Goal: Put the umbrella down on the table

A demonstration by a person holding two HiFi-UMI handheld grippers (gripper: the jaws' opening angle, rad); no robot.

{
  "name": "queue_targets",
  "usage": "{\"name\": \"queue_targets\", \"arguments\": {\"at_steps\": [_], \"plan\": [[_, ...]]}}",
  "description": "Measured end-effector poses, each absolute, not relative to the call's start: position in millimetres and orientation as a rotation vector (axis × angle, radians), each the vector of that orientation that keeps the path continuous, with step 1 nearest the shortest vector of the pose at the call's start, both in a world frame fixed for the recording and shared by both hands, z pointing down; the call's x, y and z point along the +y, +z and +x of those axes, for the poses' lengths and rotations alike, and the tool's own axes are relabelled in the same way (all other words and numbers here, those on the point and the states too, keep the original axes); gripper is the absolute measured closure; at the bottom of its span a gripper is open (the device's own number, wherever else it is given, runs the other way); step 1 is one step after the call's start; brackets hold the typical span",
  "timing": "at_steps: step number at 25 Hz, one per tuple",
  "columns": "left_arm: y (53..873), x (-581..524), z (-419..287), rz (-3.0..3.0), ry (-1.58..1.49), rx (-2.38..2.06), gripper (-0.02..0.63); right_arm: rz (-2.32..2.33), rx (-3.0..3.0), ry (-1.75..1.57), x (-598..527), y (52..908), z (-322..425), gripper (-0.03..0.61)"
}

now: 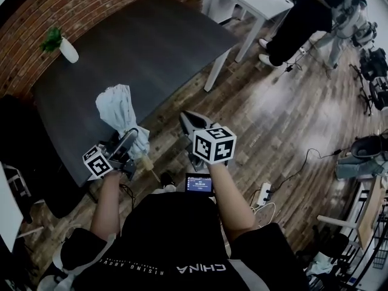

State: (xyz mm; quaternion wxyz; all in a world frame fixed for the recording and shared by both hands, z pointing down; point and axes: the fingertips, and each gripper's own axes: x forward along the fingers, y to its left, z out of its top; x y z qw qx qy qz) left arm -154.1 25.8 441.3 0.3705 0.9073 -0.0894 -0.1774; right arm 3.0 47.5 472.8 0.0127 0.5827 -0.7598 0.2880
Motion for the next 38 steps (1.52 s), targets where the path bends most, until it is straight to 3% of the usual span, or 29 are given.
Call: {"name": "queue_targets", "arguments": {"at_steps": [11,28,38], "plan": [[456.0,-4.5,-125.5,2.302,-0.446,-0.249,0.304,1.776,-2.386,0.916,8.7,486.1,23.1,0.569],[439.8,-113.4,-31.0,2.297,-0.516,-0.418,0.304,1.574,-2.54,0.93,-124.0,476.0,125.2,0.57],[451.6,-150.4,-18.3,2.218,-0.573,-0.492,0.303,1.496,-2.525,1.023,-162.6,502.3,148.0,0.57]]}}
